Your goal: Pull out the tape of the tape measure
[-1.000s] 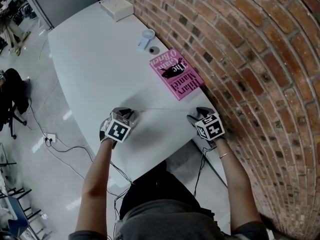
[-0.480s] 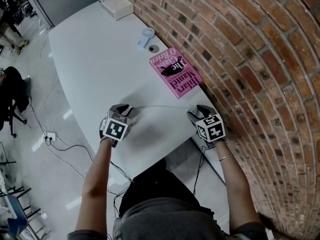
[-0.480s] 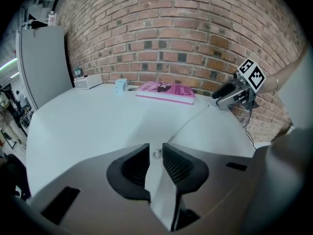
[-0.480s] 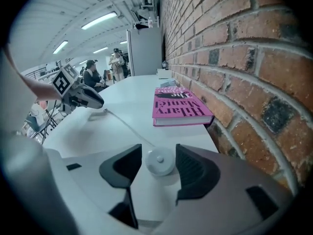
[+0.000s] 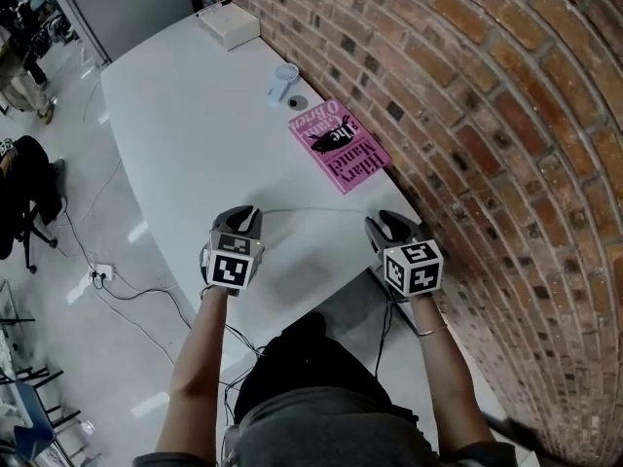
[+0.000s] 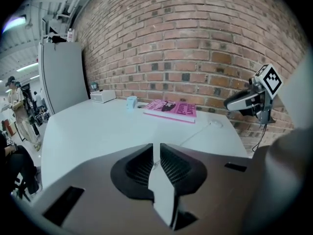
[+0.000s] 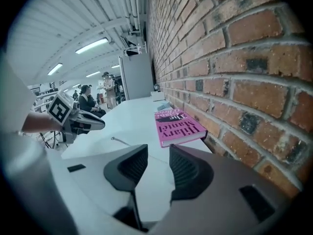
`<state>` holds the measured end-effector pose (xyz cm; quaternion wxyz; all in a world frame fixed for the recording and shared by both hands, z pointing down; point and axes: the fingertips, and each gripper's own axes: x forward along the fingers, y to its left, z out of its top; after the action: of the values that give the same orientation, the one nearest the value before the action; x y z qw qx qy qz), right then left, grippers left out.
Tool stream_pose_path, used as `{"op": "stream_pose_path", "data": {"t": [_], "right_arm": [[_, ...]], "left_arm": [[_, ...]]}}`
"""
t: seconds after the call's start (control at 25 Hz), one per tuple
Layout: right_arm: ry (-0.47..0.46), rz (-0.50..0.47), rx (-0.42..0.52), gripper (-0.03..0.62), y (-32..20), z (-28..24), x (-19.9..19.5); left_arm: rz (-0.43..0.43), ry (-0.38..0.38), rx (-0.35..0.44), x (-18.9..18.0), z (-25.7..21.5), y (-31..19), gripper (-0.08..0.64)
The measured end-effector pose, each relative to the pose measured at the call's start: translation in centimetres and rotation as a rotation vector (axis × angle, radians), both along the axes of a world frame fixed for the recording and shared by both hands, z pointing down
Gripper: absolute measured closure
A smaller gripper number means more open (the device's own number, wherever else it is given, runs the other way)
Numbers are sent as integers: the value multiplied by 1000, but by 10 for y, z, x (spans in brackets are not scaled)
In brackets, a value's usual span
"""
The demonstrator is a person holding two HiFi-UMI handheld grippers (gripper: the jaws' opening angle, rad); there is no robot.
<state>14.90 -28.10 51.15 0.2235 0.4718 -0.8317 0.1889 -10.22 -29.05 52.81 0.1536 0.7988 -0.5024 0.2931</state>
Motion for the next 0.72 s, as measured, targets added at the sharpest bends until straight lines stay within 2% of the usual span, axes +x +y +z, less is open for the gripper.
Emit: {"op": "stream_pose_path", "data": {"t": [0.28,0.44,0.72], "right_arm": [[-93,78,95,511,13,-35,1],[-133,98,141,586,25,-48,-2],[-166,101,170,588,42,-59,-4]], "left_arm": [[-58,70,68,11,-26,15,515],[-87,112,91,18,-35,28,517],[-110,148,131,26,-49,47,522]]}}
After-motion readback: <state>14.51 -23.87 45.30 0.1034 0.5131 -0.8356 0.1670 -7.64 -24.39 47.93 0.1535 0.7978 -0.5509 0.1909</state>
